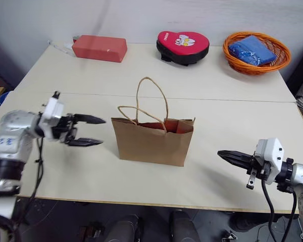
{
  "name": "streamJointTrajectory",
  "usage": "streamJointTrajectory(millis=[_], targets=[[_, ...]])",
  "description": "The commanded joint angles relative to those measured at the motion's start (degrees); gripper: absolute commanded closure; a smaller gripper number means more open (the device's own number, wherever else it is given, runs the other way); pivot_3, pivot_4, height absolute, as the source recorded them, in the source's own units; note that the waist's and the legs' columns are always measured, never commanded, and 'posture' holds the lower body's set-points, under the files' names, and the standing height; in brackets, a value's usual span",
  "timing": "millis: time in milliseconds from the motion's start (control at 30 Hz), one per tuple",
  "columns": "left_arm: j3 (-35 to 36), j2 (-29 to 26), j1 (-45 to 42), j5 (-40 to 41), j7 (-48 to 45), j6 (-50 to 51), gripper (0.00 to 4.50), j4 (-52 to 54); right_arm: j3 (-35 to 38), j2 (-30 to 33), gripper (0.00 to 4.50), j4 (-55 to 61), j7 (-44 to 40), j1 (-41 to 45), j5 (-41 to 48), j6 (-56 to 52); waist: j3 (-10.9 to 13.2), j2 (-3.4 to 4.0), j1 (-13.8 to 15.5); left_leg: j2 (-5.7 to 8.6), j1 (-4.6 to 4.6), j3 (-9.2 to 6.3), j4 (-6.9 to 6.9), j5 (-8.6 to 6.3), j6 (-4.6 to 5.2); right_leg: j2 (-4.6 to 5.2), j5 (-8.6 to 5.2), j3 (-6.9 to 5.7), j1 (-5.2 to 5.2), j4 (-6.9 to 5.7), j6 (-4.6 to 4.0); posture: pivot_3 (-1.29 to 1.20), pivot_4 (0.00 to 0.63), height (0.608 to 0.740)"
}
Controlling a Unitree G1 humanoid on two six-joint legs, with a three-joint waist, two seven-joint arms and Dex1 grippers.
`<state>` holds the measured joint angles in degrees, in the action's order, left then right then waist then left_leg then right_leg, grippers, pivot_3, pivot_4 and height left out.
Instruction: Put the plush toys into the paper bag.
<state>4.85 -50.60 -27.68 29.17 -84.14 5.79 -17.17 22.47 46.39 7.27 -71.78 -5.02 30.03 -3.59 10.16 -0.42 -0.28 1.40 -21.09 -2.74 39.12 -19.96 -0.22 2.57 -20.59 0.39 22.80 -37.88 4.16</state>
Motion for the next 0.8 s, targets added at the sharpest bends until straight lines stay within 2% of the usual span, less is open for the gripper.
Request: streamJointTrajectory(millis=[33, 167, 267, 300, 467, 733, 800], targets=[[7.2, -3.5, 7.2, -1.6, 7.1, 2.1, 0.93, 5.4, 1.1, 1.1, 4.50, -2.8, -1.8, 2.0, -1.0, 5.2, 0.0, 0.00, 0.1, 0.00, -0.01, 0.00, 0.00, 0.00, 0.00, 0.00, 0.00, 0.01, 0.00, 0.02, 0.00, 0.00, 0.150, 0.740], [14.9, -4.9, 18.7, -3.0, 11.7, 0.2, 0.93, 10.2, 0.4, 2.5, 4.50, -8.9, -5.0, 6.8, -1.9, 9.8, 0.0, 0.02, 0.3, 0.02, 0.00, -0.02, 0.01, -0.02, 0.03, 0.05, 0.00, -0.02, -0.05, 0.03, 0.00, 0.00, 0.150, 0.740], [17.9, -4.3, 24.3, -3.6, 13.7, -1.0, 0.93, 13.4, -0.9, 4.0, 4.50, -12.1, -7.7, 8.9, -1.4, 9.0, 0.0, 0.04, 0.3, 0.02, 0.00, 0.00, -0.02, -0.04, 0.06, 0.06, 0.00, -0.02, -0.05, 0.08, 0.00, 0.00, 0.150, 0.740], [18.3, -3.9, 25.4, -3.5, 14.3, -1.1, 0.93, 14.4, -1.7, 5.5, 4.50, -11.7, -7.8, 8.2, -0.6, 4.3, 0.0, 0.05, 0.4, 0.01, 0.00, -0.03, -0.04, -0.04, 0.06, 0.06, 0.00, -0.04, -0.05, 0.10, 0.00, 0.00, 0.150, 0.740], [19.0, -2.7, 29.0, -3.8, 15.9, -2.1, 0.91, 17.2, -3.6, 4.9, 2.85, -13.3, -10.1, 9.7, -1.8, 8.7, 0.0, 0.08, 0.2, 0.01, 0.01, -0.01, -0.04, -0.05, 0.07, 0.08, 0.00, -0.03, -0.08, 0.10, 0.00, 0.00, 0.150, 0.740], [19.2, -2.8, 29.0, -4.6, 16.5, -4.2, 0.91, 16.1, -3.9, 4.8, 0.06, -15.1, -11.9, 10.1, -2.3, 13.6, 0.0, 0.09, 0.1, 0.01, 0.03, 0.00, -0.05, -0.05, 0.07, 0.06, 0.00, -0.04, -0.07, 0.08, 0.00, 0.00, 0.150, 0.740], [19.5, -2.6, 28.7, -3.5, 15.6, -4.9, 0.91, 16.0, -4.4, 5.0, 0.02, -15.8, -13.1, 9.3, -3.4, 15.9, 0.0, 0.09, 0.1, 0.01, 0.03, 0.00, -0.05, -0.05, 0.07, 0.06, 0.00, -0.04, -0.07, 0.08, 0.00, 0.00, 0.150, 0.740]])
